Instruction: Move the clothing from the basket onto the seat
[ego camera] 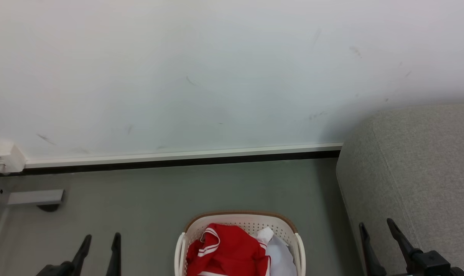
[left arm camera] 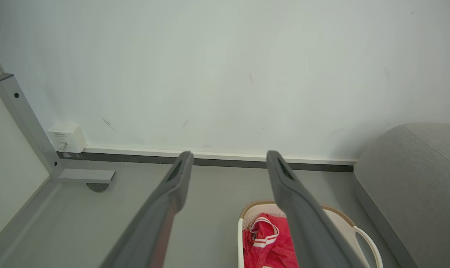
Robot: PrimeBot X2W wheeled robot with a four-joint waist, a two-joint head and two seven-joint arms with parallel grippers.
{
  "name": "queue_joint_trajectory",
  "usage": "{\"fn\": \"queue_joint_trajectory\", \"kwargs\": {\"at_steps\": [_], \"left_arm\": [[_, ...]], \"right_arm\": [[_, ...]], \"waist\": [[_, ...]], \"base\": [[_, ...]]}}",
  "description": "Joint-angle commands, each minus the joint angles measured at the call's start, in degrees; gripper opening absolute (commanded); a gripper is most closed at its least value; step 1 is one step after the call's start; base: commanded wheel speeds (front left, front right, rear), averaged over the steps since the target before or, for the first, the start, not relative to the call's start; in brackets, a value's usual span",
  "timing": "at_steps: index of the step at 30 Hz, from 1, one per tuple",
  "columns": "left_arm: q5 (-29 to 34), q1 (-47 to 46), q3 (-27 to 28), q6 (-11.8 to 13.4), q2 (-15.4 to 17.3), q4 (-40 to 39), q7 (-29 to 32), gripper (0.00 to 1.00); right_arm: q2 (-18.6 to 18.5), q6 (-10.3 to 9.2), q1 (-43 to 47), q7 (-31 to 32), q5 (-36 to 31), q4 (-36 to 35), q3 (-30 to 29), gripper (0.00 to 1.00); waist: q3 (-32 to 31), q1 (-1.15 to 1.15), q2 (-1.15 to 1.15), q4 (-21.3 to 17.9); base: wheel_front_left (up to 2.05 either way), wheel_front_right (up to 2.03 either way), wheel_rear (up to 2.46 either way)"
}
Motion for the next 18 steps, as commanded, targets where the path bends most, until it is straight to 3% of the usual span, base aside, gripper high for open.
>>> {"fn": "queue_joint_trajectory", "kwargs": {"at_steps": [1, 18], "left_arm": [[1.7, -0.4, 0.2, -0.2, 0.7, 0.8, -0.4, 1.00], [1.8, -1.6, 0.3, -0.1, 1.7, 1.4, -0.5, 1.00]], "right_arm": [[0.2, -0.12, -0.5, -0.5, -1.6, 0.3, -0.3, 1.00], [0.3, -0.12, -0.7, -0.4, 0.8, 1.1, -0.2, 1.00]], "waist": [[0.0, 0.00, 0.00, 0.0], [-0.3, 0.00, 0.00, 0.1]], "base": [[0.00, 0.00, 0.00], [0.00, 0.00, 0.00]]}}
